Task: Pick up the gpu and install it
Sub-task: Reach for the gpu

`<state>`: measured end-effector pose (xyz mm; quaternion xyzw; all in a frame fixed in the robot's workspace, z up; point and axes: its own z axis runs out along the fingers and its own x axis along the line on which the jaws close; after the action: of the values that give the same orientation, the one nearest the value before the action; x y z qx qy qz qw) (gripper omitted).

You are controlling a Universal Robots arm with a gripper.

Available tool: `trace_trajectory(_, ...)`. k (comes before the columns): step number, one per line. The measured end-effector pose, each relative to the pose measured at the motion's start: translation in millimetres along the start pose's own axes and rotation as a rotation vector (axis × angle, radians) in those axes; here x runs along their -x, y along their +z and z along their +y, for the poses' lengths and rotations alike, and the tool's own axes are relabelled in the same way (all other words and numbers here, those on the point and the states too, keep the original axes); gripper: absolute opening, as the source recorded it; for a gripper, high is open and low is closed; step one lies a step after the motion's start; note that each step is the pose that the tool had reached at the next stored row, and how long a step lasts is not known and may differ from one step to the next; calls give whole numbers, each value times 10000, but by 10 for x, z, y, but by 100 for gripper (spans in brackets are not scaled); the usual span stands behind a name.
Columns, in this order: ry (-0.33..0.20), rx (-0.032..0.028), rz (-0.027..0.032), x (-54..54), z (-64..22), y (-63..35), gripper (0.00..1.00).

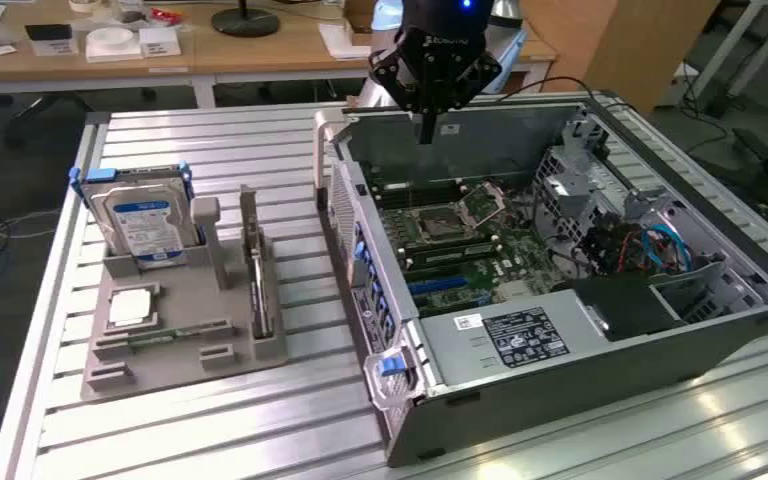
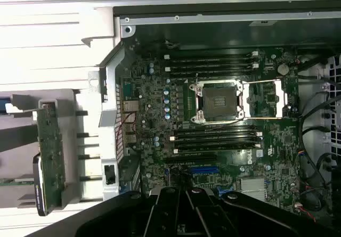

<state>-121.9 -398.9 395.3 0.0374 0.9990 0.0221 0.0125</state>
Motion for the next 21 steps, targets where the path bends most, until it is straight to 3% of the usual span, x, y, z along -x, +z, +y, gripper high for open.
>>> trace_trajectory(9, 1, -1, 1, -25, -2, -2, 11)
trace_trajectory(21, 0, 0, 0, -289, -22, -8, 11)
